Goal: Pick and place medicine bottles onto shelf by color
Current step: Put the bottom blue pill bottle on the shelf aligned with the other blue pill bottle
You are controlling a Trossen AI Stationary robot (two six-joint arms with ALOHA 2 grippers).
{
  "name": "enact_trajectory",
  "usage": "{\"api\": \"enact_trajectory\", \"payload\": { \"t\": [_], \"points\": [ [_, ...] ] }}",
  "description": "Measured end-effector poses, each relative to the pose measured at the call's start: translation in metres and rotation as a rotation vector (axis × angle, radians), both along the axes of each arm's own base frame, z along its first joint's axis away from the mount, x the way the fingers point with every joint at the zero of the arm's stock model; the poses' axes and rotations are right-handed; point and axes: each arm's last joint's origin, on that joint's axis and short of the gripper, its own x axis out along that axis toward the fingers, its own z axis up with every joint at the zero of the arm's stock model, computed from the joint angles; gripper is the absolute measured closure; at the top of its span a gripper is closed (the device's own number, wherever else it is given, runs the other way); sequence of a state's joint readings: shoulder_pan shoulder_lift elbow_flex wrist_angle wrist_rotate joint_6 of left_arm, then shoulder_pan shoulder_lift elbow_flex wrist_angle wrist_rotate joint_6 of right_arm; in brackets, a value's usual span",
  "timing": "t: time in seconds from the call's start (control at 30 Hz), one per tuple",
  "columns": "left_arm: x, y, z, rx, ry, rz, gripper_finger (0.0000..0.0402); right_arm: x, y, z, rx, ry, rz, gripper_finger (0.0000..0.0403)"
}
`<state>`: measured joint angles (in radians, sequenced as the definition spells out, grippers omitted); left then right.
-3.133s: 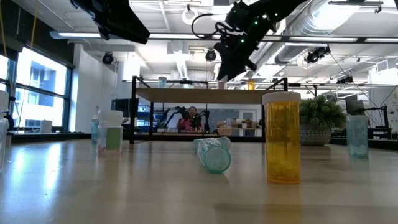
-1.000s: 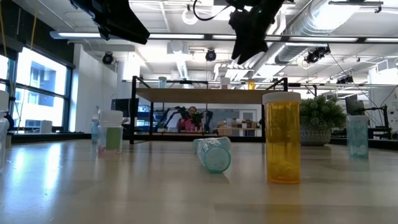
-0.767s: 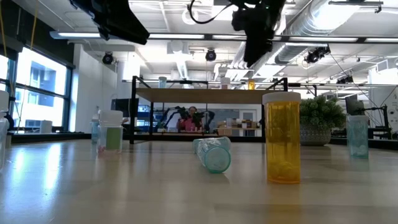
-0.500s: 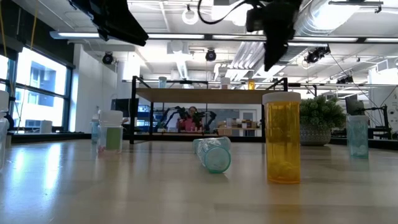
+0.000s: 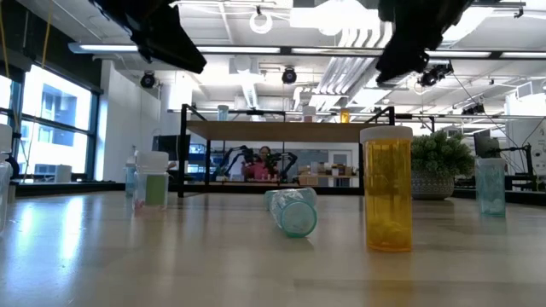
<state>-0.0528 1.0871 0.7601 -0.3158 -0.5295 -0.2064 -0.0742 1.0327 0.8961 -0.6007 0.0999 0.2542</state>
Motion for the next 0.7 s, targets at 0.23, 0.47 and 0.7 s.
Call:
{"api": "enact_trajectory", "payload": {
  "t": [0.23, 0.47, 0.7],
  "points": [
    [0.003, -0.004, -0.004, -0.074, 0.019, -0.098, 0.0216, 0.000, 0.015, -0.007, -0.088, -0.235, 0.066, 0.0199],
    [0.000, -0.015, -0.008, -0.117, 0.059, -0.157, 0.0216, 0.004, 0.026, -0.017, -0.129, -0.334, 0.075, 0.0199],
    [-0.008, -0.030, -0.016, -0.208, 0.130, -0.139, 0.0216, 0.004, 0.036, -0.018, -0.131, -0.361, 0.115, 0.0199]
  ]
}}
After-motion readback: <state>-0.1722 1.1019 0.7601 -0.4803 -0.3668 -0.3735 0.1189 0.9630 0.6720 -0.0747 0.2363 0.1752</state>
